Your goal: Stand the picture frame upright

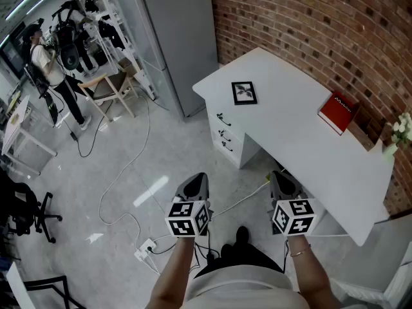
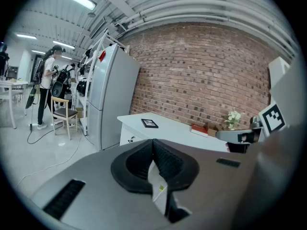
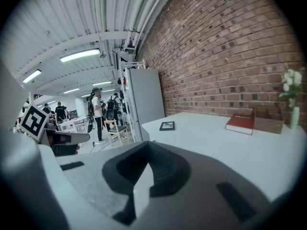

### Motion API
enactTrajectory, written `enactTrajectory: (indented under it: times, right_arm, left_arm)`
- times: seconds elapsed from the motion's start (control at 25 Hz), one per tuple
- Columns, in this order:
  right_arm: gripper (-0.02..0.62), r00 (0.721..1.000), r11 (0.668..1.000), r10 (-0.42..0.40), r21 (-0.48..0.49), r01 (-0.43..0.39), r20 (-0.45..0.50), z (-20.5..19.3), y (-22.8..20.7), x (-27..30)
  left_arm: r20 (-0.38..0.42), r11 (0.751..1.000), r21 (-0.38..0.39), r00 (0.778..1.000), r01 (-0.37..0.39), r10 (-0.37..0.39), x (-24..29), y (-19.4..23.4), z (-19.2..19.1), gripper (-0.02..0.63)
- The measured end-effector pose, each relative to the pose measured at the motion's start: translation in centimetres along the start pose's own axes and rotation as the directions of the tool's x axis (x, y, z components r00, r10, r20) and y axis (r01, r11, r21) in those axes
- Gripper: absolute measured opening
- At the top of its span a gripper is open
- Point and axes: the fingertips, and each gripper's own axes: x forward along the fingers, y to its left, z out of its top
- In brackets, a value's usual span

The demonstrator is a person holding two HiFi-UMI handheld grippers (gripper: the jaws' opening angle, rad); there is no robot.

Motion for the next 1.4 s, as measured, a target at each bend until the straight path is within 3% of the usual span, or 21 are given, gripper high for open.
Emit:
enactTrajectory:
  times: [0.24,0.48,0.68,0.96,1.4]
  right_arm:
    - [0.002,1.000,1.000,0.018,0.009,-0.018,-0.005,1.1,-1.3,2.0]
    - [0.003,0.997,0.998,0.053,0.022,-0.054,0.049,3.1,-2.2,3.5]
    - [0.015,0.994,0.996,0.065,0.052,-0.069,0.088,4.4,-3.9,4.1]
    - [0.066,0.994,0.993,0.088,0.076,-0.093,0.069,4.8,-5.1,5.0]
    - [0.071,0.993,0.989,0.110,0.092,-0.113,0.043,5.3,-7.1,7.0]
  left_arm:
    - [0.005,1.000,0.018,1.000,0.008,-0.008,2.4,-0.8,1.4,-0.008]
    - [0.018,0.999,0.038,1.000,-0.013,0.013,4.5,-1.6,2.8,-0.006]
    - [0.028,0.999,0.027,0.999,-0.024,0.023,5.9,-2.6,3.4,0.034]
    - [0.030,0.998,0.012,0.998,-0.053,0.053,6.8,-3.1,3.5,0.069]
    - [0.001,0.999,0.010,0.999,-0.040,0.040,10.0,-4.1,3.5,0.092]
